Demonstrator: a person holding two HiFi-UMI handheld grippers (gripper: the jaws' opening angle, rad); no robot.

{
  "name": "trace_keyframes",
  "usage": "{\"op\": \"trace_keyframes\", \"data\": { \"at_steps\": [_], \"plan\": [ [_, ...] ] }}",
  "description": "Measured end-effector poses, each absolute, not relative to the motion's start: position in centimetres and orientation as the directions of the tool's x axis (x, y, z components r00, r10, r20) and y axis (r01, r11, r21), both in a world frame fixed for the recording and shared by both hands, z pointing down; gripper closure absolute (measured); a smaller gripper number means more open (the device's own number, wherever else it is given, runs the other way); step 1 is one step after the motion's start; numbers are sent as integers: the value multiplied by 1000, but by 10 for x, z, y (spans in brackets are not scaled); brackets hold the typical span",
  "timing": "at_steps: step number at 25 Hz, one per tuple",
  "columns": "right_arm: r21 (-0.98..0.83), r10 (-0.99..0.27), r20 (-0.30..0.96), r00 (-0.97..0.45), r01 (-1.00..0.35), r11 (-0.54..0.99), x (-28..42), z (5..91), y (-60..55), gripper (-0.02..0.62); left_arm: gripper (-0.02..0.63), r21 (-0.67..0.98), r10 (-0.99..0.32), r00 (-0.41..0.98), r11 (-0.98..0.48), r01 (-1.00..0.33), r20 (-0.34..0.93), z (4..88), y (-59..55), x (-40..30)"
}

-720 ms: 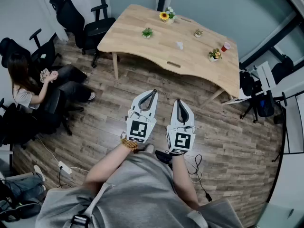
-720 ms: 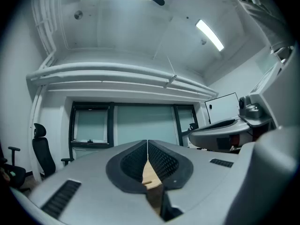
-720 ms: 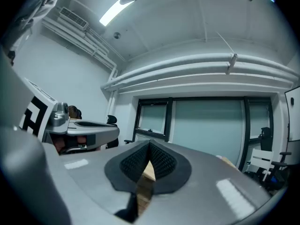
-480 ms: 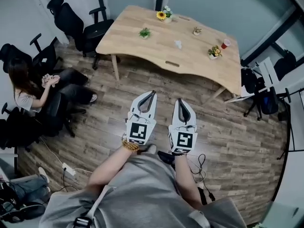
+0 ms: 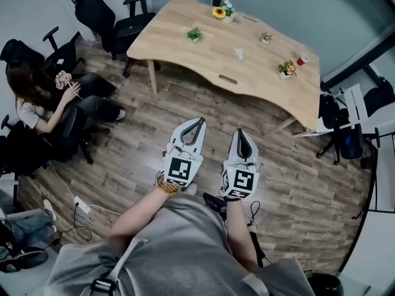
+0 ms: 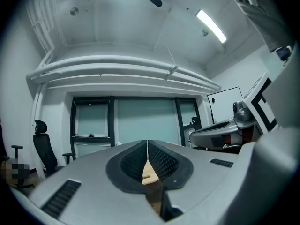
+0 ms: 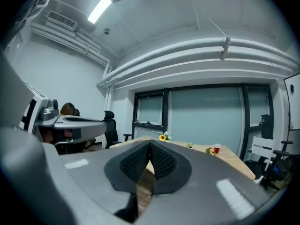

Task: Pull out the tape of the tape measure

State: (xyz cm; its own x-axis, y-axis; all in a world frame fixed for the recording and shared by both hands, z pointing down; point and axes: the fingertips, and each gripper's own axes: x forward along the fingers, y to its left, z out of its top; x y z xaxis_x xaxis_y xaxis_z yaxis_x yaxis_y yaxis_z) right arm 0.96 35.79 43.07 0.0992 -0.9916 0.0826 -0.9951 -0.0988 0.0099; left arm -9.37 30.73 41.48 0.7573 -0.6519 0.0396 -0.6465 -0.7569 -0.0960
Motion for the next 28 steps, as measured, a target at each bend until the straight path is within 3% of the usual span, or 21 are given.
{"op": "trace_keyframes", "data": {
  "at_steps": [14, 28],
  "plan": [
    [127, -980, 165, 115, -987, -95, 60, 436, 254, 584, 591, 8, -615, 788, -788, -615, -1, 426, 187, -30],
    [160, -970, 171, 171, -977, -144, 100, 435, 111, 584, 592, 22, -674, 738, -738, -674, 7, 427, 24, -55]
  ]
}}
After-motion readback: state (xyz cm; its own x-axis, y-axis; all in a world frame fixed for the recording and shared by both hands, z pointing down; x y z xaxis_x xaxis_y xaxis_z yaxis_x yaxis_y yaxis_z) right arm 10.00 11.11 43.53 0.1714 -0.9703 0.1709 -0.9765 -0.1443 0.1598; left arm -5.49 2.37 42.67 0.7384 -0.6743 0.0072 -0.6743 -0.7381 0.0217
